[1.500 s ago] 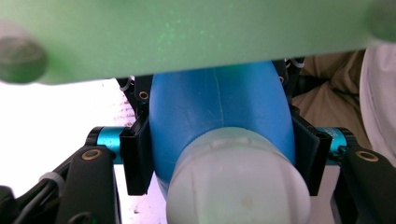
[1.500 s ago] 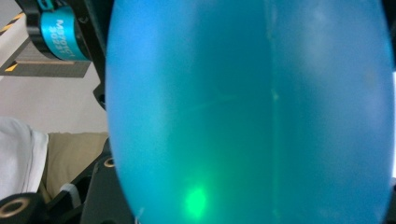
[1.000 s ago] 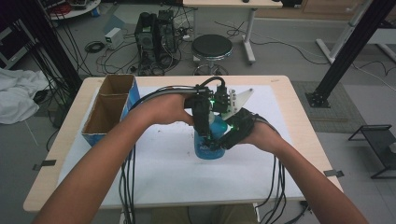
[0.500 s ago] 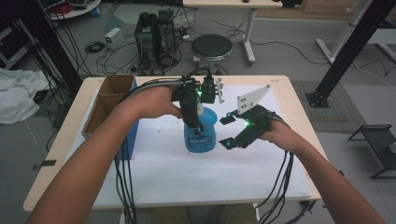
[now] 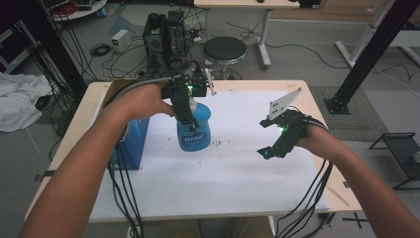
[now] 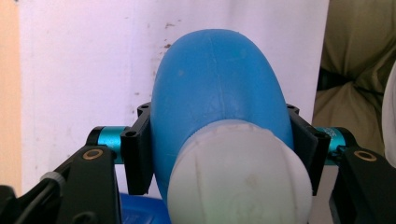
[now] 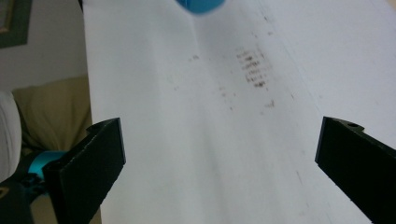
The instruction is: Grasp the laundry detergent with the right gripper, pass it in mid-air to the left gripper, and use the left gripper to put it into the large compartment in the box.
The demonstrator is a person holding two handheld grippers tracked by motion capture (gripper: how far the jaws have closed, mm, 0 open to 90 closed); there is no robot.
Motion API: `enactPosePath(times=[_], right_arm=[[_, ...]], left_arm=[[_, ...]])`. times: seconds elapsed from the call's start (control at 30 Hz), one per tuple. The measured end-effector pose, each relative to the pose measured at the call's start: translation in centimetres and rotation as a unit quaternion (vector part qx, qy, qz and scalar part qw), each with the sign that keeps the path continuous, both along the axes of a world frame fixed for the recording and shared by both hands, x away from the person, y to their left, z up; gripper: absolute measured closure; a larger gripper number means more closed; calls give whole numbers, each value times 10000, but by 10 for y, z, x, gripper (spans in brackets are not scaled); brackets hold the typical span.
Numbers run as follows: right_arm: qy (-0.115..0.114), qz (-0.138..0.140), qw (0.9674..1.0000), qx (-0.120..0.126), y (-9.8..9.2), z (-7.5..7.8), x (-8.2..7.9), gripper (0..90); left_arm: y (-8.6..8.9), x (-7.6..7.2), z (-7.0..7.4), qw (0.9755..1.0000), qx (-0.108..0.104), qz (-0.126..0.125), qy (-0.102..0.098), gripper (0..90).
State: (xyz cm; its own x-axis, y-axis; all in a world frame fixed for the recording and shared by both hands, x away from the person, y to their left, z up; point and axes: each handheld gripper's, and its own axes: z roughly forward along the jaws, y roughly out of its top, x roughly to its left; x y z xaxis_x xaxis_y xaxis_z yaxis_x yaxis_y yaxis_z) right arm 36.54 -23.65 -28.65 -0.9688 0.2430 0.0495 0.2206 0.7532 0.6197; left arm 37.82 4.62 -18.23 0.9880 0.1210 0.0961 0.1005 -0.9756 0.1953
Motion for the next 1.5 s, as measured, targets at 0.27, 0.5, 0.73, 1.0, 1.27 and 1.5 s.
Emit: enactPosePath(times=[0.27,0.5,0.73,1.0,1.27,1.5], right_arm=[[110,-152,9989,-440,-30,1,2,7],[292,-277,9974,-593,-52,1,2,7],[354,-320,9968,-643,-60,2,4,7],[293,-355,9957,-805,-68,4,7,7],[287,-339,9953,-860,-70,7,8,7],[292,-356,9952,-858,-65,8,9,7]], left_arm=[[25,4,23,9989,-78,452,-108,371],[55,3,49,9969,-157,750,-184,371],[94,1,77,9923,-279,1178,-268,371],[129,-1,91,9870,-300,1544,-325,371],[171,-5,99,9818,-370,1832,-345,372],[191,-2,99,9807,-224,1904,-393,372]])
